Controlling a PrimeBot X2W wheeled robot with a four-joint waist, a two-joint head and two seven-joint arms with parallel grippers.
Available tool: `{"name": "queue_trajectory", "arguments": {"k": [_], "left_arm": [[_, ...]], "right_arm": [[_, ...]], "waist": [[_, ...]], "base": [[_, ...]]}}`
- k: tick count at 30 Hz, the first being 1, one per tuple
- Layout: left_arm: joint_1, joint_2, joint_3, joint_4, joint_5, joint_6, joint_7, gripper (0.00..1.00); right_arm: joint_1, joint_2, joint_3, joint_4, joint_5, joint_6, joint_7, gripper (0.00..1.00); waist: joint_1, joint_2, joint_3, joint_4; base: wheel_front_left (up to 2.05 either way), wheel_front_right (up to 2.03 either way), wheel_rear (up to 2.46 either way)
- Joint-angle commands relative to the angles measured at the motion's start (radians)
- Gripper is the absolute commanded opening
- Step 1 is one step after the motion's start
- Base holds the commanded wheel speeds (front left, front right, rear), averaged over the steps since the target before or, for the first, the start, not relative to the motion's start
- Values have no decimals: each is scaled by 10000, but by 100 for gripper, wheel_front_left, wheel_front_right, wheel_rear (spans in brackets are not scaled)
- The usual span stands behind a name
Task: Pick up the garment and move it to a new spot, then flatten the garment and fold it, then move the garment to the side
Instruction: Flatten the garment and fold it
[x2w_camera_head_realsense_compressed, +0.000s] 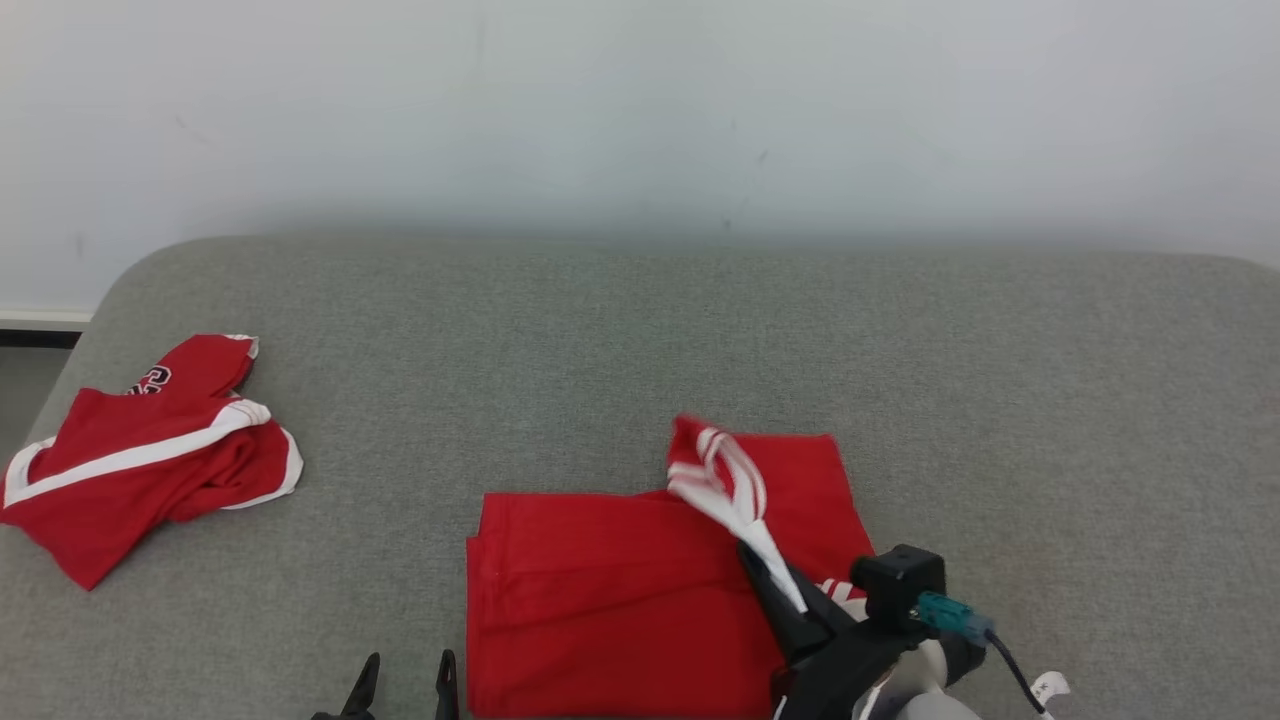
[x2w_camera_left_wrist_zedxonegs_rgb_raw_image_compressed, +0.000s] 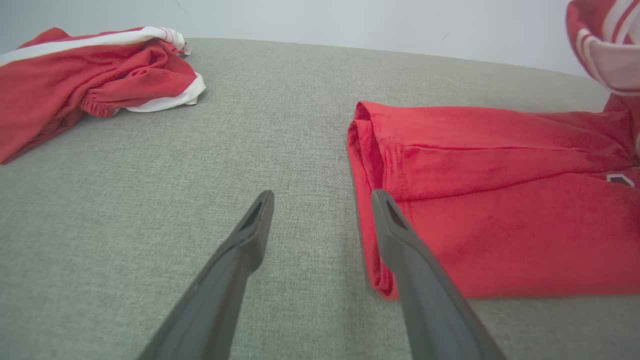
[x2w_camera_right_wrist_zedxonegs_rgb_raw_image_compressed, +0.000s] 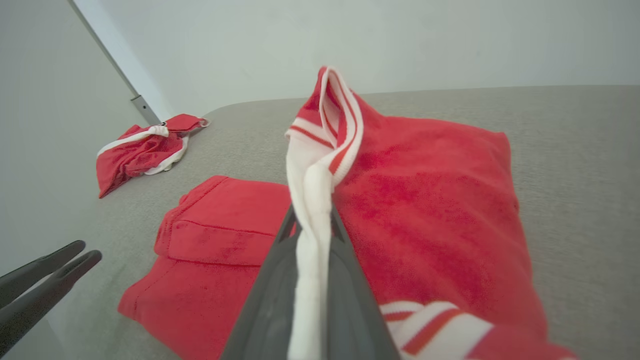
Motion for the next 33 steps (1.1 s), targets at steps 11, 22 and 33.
{"name": "queue_trajectory", "arguments": {"k": [11, 22, 33], "left_arm": [[-113, -8, -818, 183, 102, -199, -32, 100], [-210, -6, -1173, 230, 15, -87, -32, 100], [-265, -5, -949, 99, -117, 89, -32, 100]], "right_arm": [[-1305, 823, 1934, 1221, 688, -27, -98, 0], [-2223, 1093, 1738, 2812, 416, -27, -908, 0], [-1995, 1072, 186, 2017, -149, -27, -928, 100]], "waist": [[0, -1, -149, 1653], [0, -1, -25, 2456], [0, -1, -17, 1990]], "base": [[0, 0, 0], [0, 0, 0], [0, 0, 0]]}}
